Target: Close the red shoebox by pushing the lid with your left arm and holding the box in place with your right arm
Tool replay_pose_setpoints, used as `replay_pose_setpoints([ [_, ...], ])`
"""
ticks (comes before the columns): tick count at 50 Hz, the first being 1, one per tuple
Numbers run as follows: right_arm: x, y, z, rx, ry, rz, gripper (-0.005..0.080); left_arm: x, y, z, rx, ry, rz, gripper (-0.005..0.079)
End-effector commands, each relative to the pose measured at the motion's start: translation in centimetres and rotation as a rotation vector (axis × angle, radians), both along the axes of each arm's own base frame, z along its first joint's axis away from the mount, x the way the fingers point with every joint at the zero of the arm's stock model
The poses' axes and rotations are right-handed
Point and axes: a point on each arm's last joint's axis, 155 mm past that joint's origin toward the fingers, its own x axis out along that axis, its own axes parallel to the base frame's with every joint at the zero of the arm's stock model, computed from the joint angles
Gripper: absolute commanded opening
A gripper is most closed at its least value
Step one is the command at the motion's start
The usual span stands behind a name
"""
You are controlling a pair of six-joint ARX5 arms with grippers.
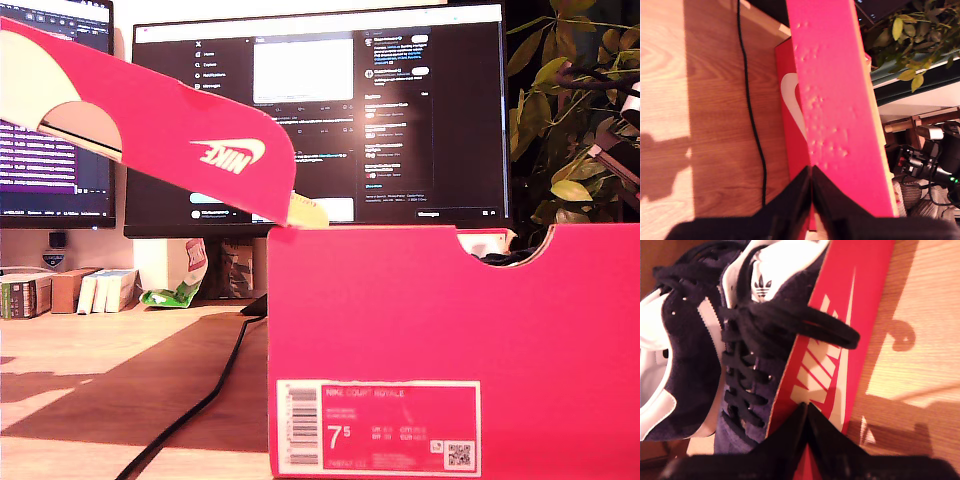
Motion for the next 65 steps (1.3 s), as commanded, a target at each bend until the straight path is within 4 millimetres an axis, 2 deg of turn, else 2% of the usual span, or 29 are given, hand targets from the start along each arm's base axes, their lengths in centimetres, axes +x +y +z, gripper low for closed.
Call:
replay_pose_setpoints([
  [1,-1.2,2.5,0.5,0.041,0.005,0.099,-0.0012,-1.6,-2.3,-0.7,-0.035,0.054,-0.084,-0.0019],
  [12,-1.3,2.7,0.5,0.041,0.004,0.103,-0.0012,-1.9,-4.1,0.6,-0.048,0.032,-0.141,-0.0019],
  [30,-1.3,2.7,0.5,0.041,0.003,0.104,-0.0012,-2.4,-6.5,4.3,-0.059,-0.04,-0.223,-0.0019],
  [65,-1.2,3.3,1.2,0.078,-0.019,0.13,-0.0012,-2.4,-11.7,6.6,-0.057,-0.151,-0.27,-0.0019],
])
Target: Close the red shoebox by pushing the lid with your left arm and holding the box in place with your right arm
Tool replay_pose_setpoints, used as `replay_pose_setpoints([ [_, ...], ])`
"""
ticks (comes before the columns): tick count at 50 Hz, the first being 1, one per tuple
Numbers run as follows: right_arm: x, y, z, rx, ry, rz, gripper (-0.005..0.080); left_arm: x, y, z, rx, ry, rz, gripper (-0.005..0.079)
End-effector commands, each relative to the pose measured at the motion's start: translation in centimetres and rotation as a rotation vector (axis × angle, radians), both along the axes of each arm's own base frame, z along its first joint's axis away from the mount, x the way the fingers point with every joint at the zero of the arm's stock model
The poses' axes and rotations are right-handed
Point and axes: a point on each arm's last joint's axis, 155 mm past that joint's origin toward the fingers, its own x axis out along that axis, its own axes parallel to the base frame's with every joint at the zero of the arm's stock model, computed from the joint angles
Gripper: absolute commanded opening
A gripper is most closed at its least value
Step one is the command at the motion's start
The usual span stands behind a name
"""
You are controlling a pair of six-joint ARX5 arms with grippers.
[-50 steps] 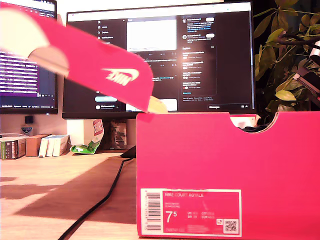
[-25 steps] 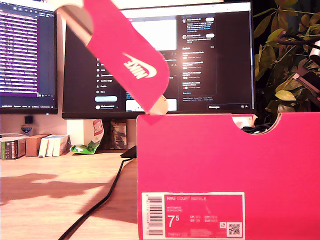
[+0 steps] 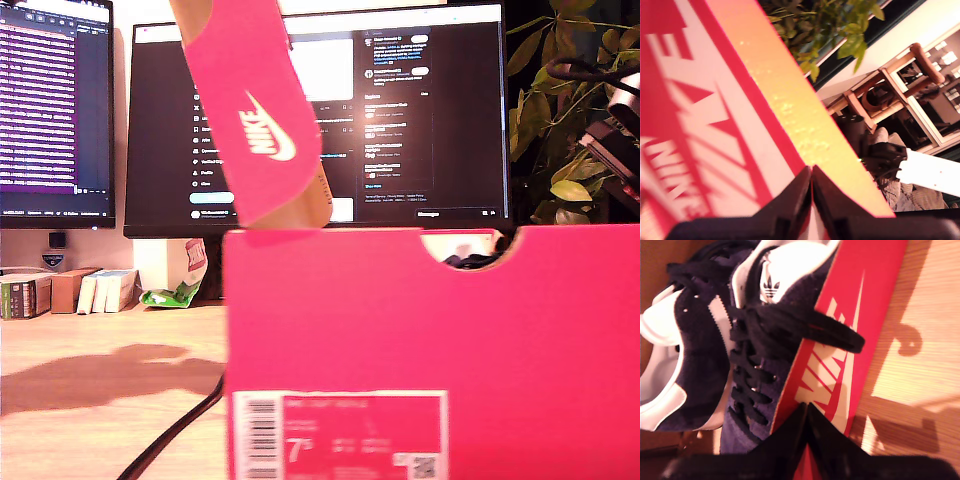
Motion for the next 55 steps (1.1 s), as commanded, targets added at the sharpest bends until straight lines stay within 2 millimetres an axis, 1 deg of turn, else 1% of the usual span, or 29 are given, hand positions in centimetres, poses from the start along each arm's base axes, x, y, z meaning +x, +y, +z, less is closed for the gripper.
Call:
replay_pose_setpoints([
  [1,-0.5,1.7,0.7,0.038,-0.018,0.067,-0.0012,-0.3,-0.6,-4.7,0.061,0.139,-0.005,-0.0019],
  [18,-0.5,1.7,0.8,0.038,-0.02,0.067,-0.0012,-0.5,-2.4,-3.5,0.037,0.085,-0.018,-0.0019],
  [32,-0.2,1.6,0.9,0.038,-0.031,0.063,-0.0012,-1.1,-3.5,-2.8,0.022,0.051,-0.039,-0.0019],
  [39,-0.1,1.5,1.0,0.037,-0.036,0.059,-0.0012,-1.0,-4.0,-2.3,0.011,0.033,-0.028,-0.0019],
  [43,0.1,1.4,1.2,0.033,-0.042,0.057,-0.0013,-0.3,-4.2,-1.5,-0.002,-0.017,-0.002,-0.0019],
  [46,0.3,1.1,1.2,0.028,-0.047,0.05,-0.0012,0.2,-4.4,-0.5,-0.02,-0.068,0.02,-0.0019],
  [52,1.0,-0.2,0.9,-0.005,-0.055,0.009,-0.0012,2.5,-4.1,2.6,-0.069,-0.232,0.129,-0.0019],
  [53,1.1,-0.5,0.9,-0.012,-0.058,0.0,-0.0012,2.6,-4.1,3.1,-0.08,-0.249,0.135,-0.0019],
  [55,1.4,-1.0,0.8,-0.02,-0.059,-0.019,-0.0012,3.4,-3.7,3.9,-0.086,-0.301,0.176,-0.0019],
])
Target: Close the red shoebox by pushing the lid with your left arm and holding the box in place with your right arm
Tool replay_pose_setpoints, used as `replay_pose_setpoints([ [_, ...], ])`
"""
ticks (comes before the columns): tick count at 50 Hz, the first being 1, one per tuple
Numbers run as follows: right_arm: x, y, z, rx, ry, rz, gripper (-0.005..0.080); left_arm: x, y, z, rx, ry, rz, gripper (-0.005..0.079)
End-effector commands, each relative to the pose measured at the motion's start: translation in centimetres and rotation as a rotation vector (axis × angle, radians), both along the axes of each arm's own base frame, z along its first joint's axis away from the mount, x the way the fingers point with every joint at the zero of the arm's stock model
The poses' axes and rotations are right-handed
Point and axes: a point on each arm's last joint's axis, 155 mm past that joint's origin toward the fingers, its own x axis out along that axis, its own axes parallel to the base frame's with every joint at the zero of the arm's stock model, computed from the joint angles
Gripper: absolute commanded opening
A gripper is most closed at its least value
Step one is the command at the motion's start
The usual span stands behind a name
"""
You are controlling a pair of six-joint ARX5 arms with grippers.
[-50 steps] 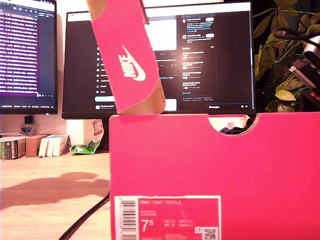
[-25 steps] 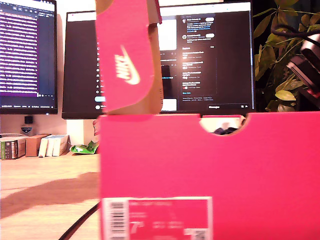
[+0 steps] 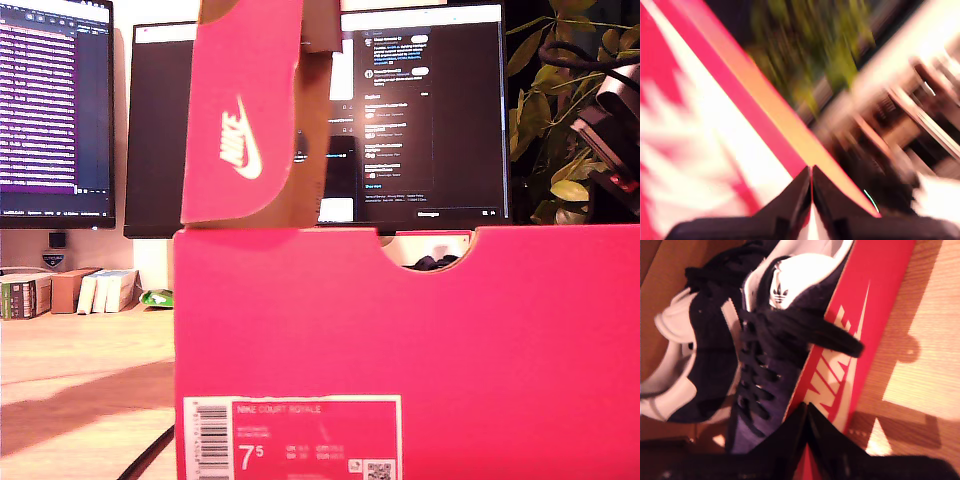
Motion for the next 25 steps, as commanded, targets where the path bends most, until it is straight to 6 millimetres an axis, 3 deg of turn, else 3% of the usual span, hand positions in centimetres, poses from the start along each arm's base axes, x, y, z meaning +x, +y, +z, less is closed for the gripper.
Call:
replay_pose_setpoints([
  [1,0.9,-0.8,0.5,-0.011,-0.024,-0.028,-0.0012,0.8,0.4,0.6,-0.005,-0.075,0.048,-0.0019],
  [7,1.8,-3.2,0.3,-0.063,-0.03,-0.102,-0.0013,2.0,1.2,0.6,0.038,-0.13,0.118,-0.0019],
  [17,3.4,-9.6,0.9,-0.27,-0.06,-0.276,-0.0012,2.5,2.8,-4.8,0.252,-0.058,0.164,-0.0019],
  [20,3.7,-9.9,1.6,-0.259,-0.07,-0.29,-0.0013,2.4,3.4,-6.4,0.319,-0.034,0.168,-0.0019],
  [25,3.4,-7.5,2.6,-0.151,-0.065,-0.223,-0.0012,2.2,4.2,-8.3,0.396,-0.002,0.164,-0.0019],
])
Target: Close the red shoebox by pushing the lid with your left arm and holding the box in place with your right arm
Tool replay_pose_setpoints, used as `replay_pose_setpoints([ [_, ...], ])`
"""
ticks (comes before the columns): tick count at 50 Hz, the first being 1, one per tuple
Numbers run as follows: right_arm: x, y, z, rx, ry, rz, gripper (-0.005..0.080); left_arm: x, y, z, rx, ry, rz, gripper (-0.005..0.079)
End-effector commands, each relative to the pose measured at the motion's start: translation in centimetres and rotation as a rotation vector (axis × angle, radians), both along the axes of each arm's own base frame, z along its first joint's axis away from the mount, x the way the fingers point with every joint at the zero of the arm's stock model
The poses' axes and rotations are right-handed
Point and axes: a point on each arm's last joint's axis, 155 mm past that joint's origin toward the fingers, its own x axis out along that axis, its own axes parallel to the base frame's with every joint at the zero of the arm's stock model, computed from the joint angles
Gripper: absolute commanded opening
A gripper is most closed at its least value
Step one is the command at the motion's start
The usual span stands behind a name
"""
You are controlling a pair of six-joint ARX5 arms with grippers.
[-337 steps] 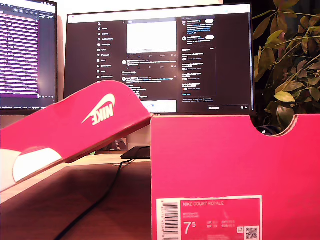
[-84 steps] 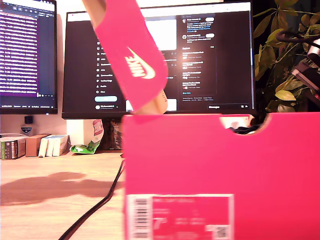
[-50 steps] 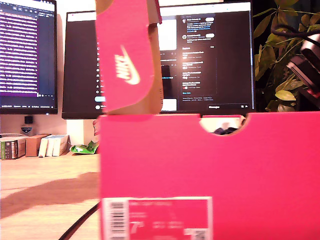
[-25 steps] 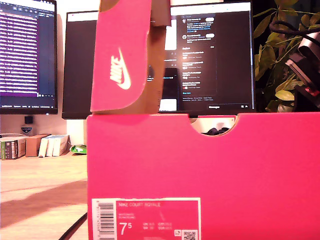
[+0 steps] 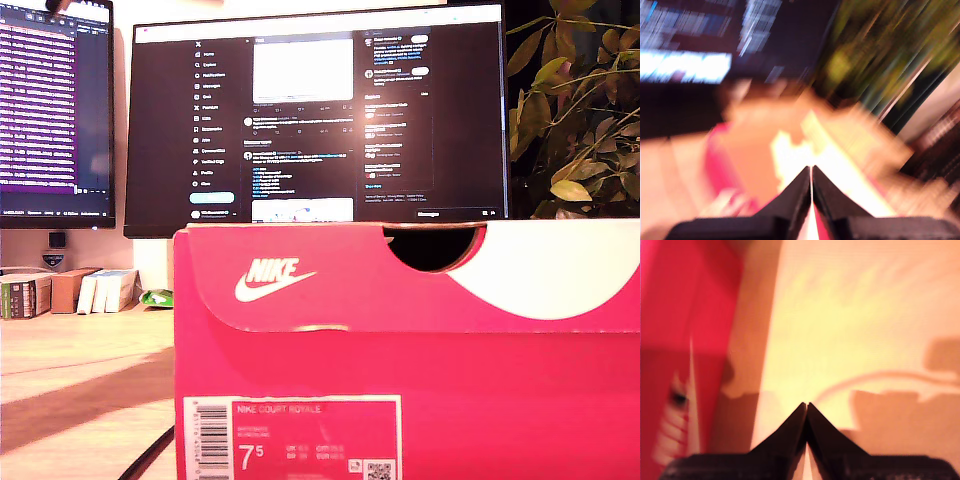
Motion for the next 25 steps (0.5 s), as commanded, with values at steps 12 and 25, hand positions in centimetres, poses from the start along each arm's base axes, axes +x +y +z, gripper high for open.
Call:
replay_pose_setpoints([
  [12,-2.0,8.1,2.7,0.256,0.008,0.238,-0.0013,-0.2,1.3,-2.9,0.09,0.055,0.009,-0.0019],
  [25,-2.6,10.7,4.2,0.28,-0.008,0.337,-0.0012,-0.2,1.4,-3.0,0.092,0.061,0.009,-0.0019],
])
